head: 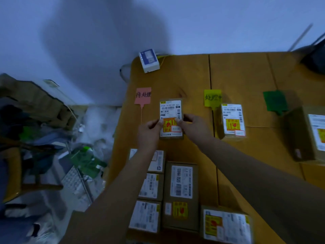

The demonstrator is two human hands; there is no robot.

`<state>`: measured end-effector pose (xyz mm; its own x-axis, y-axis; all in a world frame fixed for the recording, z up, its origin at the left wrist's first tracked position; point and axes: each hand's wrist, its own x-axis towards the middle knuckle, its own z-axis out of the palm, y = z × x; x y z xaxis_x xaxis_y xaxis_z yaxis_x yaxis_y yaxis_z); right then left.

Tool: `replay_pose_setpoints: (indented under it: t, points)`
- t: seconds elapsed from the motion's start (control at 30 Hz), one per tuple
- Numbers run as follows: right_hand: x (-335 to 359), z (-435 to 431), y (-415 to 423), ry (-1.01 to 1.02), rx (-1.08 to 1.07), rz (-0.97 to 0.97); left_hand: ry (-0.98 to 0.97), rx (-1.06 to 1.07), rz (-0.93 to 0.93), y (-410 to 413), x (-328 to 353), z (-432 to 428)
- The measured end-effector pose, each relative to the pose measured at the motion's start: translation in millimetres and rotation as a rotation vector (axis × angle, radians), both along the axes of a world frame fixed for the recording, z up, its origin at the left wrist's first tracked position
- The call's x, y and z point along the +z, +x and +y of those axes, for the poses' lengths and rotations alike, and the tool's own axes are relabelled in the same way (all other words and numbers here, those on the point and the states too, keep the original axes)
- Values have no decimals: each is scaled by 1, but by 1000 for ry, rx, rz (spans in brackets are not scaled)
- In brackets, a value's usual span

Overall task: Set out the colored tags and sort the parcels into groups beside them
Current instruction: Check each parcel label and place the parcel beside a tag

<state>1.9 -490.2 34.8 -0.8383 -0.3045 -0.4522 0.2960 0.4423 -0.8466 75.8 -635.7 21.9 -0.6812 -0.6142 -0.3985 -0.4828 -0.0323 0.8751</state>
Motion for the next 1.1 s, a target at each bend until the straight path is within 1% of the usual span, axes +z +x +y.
replay_pose_setpoints:
  t: [0.13,0.27,0.37,0.57,0.67,0.77,0.8,0.87,0.93,1.03,1.1]
  points:
    - [-29,-47,-12,107,13,68,-99,-22,-50,-14,-29,-43]
    - [-51,-79,-21,216,113,109,-202,-59,-110,-26,-47,-68]
    - [-61,-91,-25,216,138,87,-221,-85,-128,-30,-60,-81]
    - [-68,-93,-22,182,123,62,-197,-79,-90,-30,-72,-86]
    - [-63,-77,-15,165,76,-5,-158,-25,-38,-19,-64,-78]
    - [-55,-46,-4,127,49,-57,-279,-4,1,4,-50,-63]
    - [-52,-33,-1,135,54,-63,-292,0,32,12,-46,-56]
    - [-47,-4,7,170,76,-76,-228,10,90,27,-37,-37]
    - [-43,25,17,197,79,-85,-163,-1,105,40,-26,-13]
    - [-38,68,30,228,52,-63,-115,-123,73,57,-10,36]
    - [-35,96,38,232,42,-75,-33,-306,40,71,-1,75]
